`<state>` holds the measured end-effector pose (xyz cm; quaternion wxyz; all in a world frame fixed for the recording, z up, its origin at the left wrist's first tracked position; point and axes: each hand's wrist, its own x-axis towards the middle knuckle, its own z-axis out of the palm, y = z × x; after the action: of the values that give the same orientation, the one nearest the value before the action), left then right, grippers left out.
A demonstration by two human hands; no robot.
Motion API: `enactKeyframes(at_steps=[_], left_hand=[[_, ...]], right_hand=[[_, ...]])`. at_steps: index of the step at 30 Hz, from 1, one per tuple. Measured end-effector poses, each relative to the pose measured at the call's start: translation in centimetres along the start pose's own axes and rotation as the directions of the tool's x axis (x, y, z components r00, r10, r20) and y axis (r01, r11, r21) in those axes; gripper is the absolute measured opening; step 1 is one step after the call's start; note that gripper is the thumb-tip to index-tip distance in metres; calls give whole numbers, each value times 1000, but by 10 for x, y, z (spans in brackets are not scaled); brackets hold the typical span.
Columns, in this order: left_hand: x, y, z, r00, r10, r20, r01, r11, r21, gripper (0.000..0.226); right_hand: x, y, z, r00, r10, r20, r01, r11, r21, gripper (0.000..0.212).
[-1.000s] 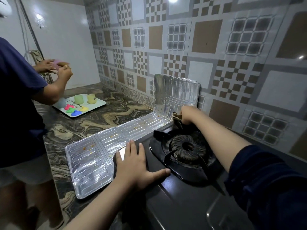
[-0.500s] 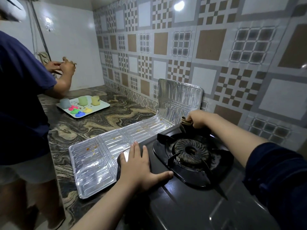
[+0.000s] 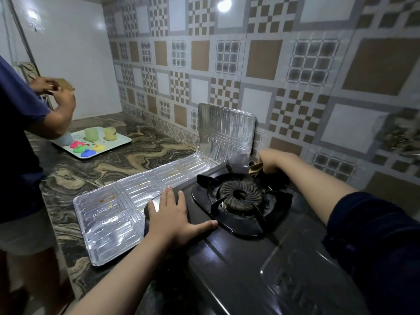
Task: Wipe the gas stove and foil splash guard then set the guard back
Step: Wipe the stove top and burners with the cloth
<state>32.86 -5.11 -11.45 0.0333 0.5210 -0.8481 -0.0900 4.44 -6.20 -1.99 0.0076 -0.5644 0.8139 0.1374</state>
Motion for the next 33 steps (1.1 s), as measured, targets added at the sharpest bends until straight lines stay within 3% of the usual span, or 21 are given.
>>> enactKeyframes(at_steps=[2, 8, 17, 23, 28, 33], left_hand=[[0, 0, -1, 1000, -2, 0, 2, 1000, 5, 150], [-1, 0, -2, 1000, -10, 0, 10, 1000, -1, 154], [-1, 2, -2, 1000, -19, 4, 19, 1000, -5, 155], [-1, 1, -5, 1000, -18, -2, 18, 1000, -4, 150], [-1, 0, -2, 1000, -19, -23, 20, 1000, 15, 133], [0, 0, -1, 999, -20, -27, 20, 1000, 3, 147]], right_hand=[[-1, -5, -3, 1000, 24, 17, -24, 1000, -11, 6], [2, -22, -9, 991, 109, 75, -104, 992, -72, 43], [4, -30, -14, 978, 143, 154, -128, 987, -101, 35], [-15, -8, 0, 998, 43, -39, -42, 998, 41, 12], [-38, 28, 27, 995, -30, -94, 40, 994, 102, 29], [-73, 63, 43, 997, -46, -66, 59, 976, 208, 45]])
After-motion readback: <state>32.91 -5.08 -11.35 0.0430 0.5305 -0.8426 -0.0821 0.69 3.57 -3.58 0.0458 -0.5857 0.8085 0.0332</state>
